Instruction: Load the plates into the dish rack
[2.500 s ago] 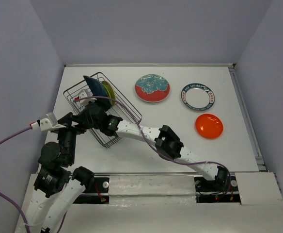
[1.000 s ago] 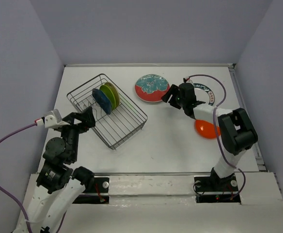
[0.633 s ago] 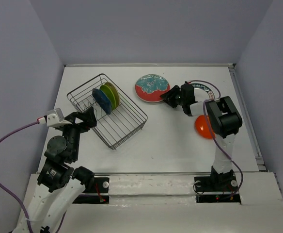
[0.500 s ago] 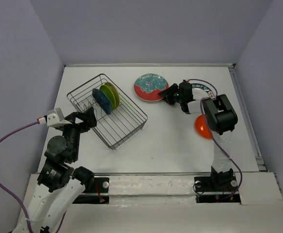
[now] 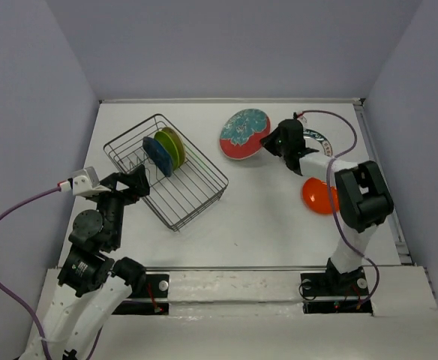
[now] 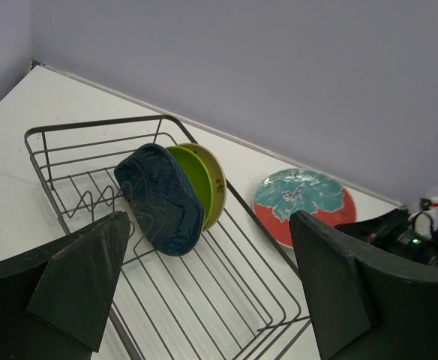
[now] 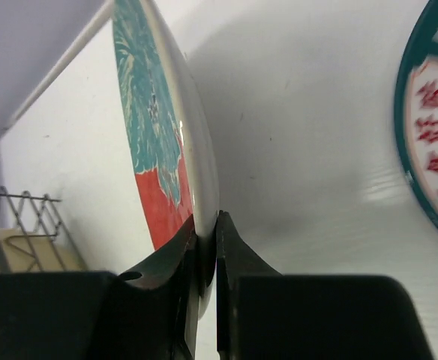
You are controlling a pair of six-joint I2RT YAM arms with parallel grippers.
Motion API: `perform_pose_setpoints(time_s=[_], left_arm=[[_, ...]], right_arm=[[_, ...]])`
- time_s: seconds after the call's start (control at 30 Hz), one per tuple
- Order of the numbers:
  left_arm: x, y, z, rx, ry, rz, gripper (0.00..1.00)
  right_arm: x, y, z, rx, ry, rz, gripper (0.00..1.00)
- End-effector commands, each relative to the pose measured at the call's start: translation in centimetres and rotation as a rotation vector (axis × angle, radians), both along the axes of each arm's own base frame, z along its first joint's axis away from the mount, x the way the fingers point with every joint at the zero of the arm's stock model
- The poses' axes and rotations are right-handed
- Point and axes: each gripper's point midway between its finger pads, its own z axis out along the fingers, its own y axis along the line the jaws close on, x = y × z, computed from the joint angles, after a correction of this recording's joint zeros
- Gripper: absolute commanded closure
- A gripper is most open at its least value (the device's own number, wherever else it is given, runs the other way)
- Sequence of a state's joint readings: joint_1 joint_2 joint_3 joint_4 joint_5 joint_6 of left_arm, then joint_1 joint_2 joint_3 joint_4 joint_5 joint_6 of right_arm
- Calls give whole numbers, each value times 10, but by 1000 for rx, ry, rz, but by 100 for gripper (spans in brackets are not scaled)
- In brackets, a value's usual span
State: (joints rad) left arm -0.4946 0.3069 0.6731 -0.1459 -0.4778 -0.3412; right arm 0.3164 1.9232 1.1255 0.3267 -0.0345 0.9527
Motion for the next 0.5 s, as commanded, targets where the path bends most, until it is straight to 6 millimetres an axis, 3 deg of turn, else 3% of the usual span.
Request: perform_pose_setpoints(time_s=[0.0, 0.03, 0.07, 0.1, 0.2, 0.23, 0.3, 0.33, 0.37, 0.47], left_arm=[[3, 2, 10, -9, -45, 11, 1], [2, 2, 10, -9, -47, 9, 1], [2, 2, 11, -11, -48, 11, 1], [2, 4, 11, -10, -49, 17, 1], [-4, 16, 17, -33, -70, 65, 1], [-7, 21, 19, -44, -80, 86, 1], [-17, 35, 22, -72, -105, 138, 1], [-22, 40, 26, -89, -123, 156, 1], [-24, 46, 26, -97, -128, 181, 1], [-24, 47, 28, -96, -135, 184, 1]], right_arm=[[-23, 4, 224, -359, -547, -111, 93], [-31, 2, 242, -432, -573, -168, 93], [-49, 27, 265, -495, -632, -117, 93], [-58, 35, 279, -508, -658, -109, 93], [-77, 52, 307, -574, -710, -112, 93], [-91, 70, 312, -581, -731, -86, 93], [-101, 82, 327, -621, -766, -101, 93], [-111, 101, 331, -614, -788, -72, 93], [-116, 108, 335, -656, -809, -60, 93], [-135, 129, 359, -691, -878, -90, 93]])
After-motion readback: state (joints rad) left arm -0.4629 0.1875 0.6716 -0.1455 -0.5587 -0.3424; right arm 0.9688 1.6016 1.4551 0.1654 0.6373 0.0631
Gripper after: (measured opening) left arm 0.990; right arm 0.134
